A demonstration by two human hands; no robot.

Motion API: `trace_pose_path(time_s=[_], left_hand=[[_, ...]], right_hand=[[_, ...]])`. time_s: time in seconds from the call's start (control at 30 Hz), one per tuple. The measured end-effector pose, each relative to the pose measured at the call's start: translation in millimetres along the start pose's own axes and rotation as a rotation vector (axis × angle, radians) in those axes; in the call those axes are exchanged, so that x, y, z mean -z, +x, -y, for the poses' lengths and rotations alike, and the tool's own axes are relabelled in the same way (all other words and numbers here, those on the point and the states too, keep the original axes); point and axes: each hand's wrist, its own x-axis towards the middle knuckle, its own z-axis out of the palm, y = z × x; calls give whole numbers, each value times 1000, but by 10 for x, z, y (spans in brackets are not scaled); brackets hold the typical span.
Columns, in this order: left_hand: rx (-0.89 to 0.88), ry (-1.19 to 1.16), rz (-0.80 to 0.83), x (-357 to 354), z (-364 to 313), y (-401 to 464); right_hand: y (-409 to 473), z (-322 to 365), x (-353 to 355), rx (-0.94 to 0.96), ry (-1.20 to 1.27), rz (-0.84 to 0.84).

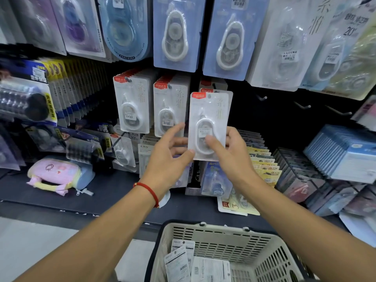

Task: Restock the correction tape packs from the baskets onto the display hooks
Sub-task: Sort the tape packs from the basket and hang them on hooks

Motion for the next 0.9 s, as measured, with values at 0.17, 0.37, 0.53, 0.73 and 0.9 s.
trace_pose_path(time_s=[0.17, 0.37, 0.53, 0.73, 0.9], left_hand=[[-19, -38, 71, -93, -62, -57], [-53, -104, 57, -172, -104, -82], [-121, 253, 10, -81, -47, -24], [-276, 876, -5, 121, 144, 198], [-296, 1027, 48, 161, 371, 323]], right_hand=[[34, 5, 44, 15, 32, -86], [82, 2, 76, 52, 88, -143], [182, -144, 167, 138, -363, -78], [308, -295, 180, 720, -1046, 32], [654, -311, 7, 596, -1215, 123]])
